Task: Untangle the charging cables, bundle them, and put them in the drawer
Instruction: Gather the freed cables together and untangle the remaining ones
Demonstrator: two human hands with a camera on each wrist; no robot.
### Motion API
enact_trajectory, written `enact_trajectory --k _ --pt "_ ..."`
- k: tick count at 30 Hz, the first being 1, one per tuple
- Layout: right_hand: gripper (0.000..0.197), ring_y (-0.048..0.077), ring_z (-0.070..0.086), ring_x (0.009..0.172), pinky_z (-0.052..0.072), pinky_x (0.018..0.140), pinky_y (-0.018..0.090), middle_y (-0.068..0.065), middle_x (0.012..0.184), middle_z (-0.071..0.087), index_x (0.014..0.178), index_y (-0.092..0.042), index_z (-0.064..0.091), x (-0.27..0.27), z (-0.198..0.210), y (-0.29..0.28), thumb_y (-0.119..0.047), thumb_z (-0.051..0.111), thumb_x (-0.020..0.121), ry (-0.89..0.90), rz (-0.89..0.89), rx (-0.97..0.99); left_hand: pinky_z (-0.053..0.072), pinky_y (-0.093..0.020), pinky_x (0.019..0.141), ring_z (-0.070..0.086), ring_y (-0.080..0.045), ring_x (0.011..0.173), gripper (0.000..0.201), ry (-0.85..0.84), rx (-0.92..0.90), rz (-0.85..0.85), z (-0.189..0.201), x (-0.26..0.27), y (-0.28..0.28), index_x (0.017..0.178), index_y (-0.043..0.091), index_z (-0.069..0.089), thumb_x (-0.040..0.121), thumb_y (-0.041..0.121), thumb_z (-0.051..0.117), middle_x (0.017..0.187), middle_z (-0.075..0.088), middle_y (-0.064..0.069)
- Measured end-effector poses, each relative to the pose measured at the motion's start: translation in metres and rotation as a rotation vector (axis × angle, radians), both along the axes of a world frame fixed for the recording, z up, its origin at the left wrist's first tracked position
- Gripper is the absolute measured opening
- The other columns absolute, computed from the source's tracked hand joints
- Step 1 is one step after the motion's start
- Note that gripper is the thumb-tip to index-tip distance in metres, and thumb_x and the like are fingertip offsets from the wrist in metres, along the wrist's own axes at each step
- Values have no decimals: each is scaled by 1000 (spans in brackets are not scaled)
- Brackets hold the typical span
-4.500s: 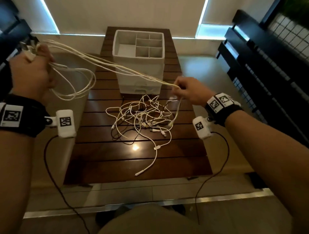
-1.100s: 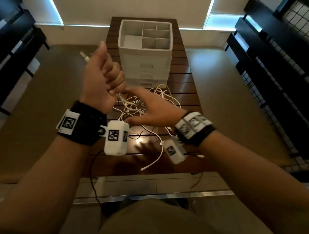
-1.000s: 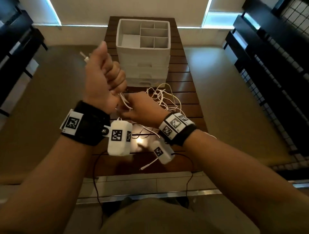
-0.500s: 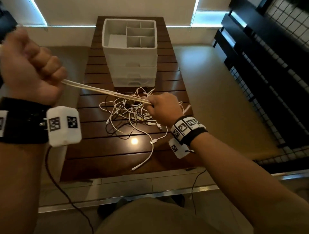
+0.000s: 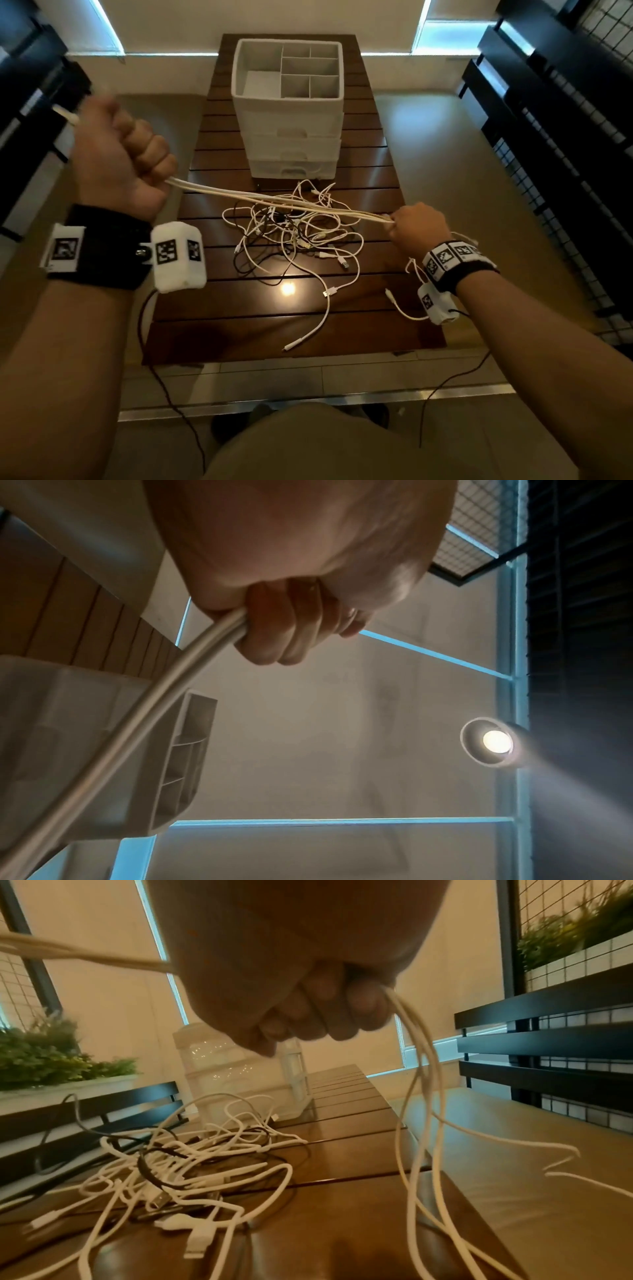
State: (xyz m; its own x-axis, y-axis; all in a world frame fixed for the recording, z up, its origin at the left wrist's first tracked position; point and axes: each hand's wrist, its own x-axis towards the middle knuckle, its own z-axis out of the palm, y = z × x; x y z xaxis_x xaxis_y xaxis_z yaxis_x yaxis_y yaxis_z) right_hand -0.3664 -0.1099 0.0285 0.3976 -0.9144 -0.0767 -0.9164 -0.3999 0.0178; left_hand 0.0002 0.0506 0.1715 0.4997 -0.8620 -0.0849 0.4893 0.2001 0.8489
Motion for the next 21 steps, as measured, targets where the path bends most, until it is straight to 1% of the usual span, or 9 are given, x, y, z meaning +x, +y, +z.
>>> enact_trajectory --k 3,5,8,10,13,15,18,19,21 --pt "42 31 63 80 54 75 38 12 95 70 89 -13 63 -2 0 2 -51 51 101 180 12 88 16 -22 32 9 -10 40 53 6 52 17 -17 -22 -5 64 27 20 107 45 46 49 12 7" --pt "47 32 68 96 57 84 41 12 110 71 110 -13 65 -3 5 4 -58 61 95 257 47 171 17 -22 32 10 -10 40 52 45 64 6 -33 -28 -6 63 27 25 107 44 47 50 14 7" --pt "97 34 49 134 45 109 52 12 147 50 148 -18 40 8 30 10 -67 80 75 283 100 376 16 -22 33 11 -10 41 52 75 81 9 -47 -39 -6 62 27 28 108 43 47 51 15 7" --pt "121 34 32 148 32 118 57 10 160 34 161 -23 20 27 56 20 -71 82 68 201 214 334 17 -23 33 13 -11 40 52 84 66 2 -55 -48 -6 63 25 29 109 43 45 50 17 7" --pt "120 25 28 150 28 123 47 5 164 30 164 -27 17 76 81 55 -69 81 72 -171 524 285 18 -21 32 15 -10 37 55 108 27 -52 -61 -61 -10 63 20 27 111 42 42 46 19 6" --pt "99 19 42 141 37 118 36 5 155 44 158 -21 34 115 73 81 -59 81 79 -397 611 388 21 -20 33 18 -10 34 57 109 -4 -103 -61 -72 -13 60 18 30 111 43 43 44 21 5" --pt "28 15 64 81 54 77 41 -3 92 68 109 -21 62 151 43 103 -43 71 94 -576 581 431 20 -22 34 18 -10 35 58 95 2 -148 -57 -79 -11 60 20 30 110 43 44 46 21 5" --pt "18 12 57 66 50 67 39 -9 75 61 94 -25 61 150 33 101 -41 65 99 -573 552 396 19 -22 33 17 -10 36 57 93 18 -147 -54 -76 -9 60 21 29 110 43 45 47 20 5" --pt "27 15 52 62 47 64 37 -11 64 52 83 -28 61 134 17 91 -44 55 104 -492 494 289 18 -22 33 15 -9 37 56 93 55 -115 -50 -66 -4 59 24 29 109 41 48 48 19 7"
